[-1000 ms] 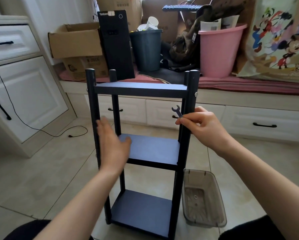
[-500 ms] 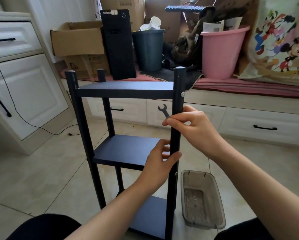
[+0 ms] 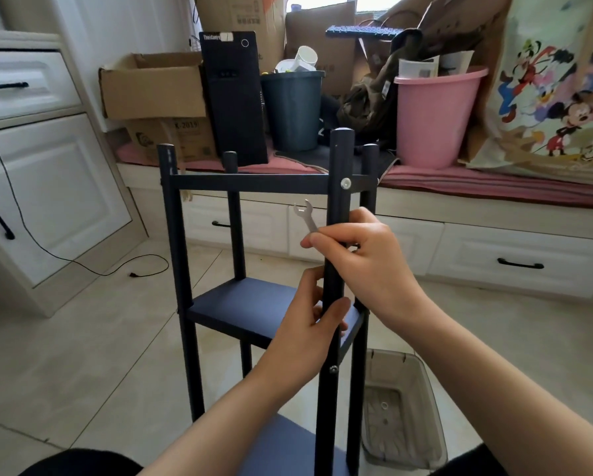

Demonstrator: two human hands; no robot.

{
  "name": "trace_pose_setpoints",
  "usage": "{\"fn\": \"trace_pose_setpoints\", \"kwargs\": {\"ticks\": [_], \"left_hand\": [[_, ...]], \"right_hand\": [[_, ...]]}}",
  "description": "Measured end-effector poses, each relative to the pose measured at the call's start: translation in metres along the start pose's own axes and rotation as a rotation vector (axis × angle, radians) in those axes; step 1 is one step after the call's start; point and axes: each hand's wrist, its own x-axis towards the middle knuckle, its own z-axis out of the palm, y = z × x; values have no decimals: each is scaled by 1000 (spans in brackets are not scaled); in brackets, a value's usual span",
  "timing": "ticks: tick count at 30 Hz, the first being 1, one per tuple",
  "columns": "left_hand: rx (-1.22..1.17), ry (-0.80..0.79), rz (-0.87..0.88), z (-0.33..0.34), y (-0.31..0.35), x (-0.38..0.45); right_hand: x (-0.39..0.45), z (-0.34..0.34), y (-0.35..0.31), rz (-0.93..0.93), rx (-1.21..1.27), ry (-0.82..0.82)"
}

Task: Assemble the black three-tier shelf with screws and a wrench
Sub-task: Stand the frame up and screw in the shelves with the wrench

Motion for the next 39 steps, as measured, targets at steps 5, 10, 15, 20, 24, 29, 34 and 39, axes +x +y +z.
{"fn": "trace_pose_setpoints", "kwargs": {"ticks": [5, 10, 15, 20, 24, 29, 34, 39], "left_hand": [[-102, -36, 4, -7, 10, -6], [-135, -63, 22, -19, 12, -11], [-146, -95, 37, -33, 16, -12], [-187, -135, 19, -43, 24, -12], [-249, -155, -10, -46, 28, -12], [-280, -138, -61, -49, 28, -10], [-285, -129, -78, -52, 27, -10], [-286, -125, -86, -54, 27, -10]], "right_hand": [[1, 1, -8, -70, 43, -18], [1, -8, -13, -68, 186, -122], [3, -18, -8, 29, 387, -253], [7, -23, -4, 94, 548, -329], [10, -26, 0, 130, 557, -330], [13, -25, 8, 186, 483, -199], [12, -23, 17, 245, 392, -199], [12, -17, 19, 263, 285, -177]]}}
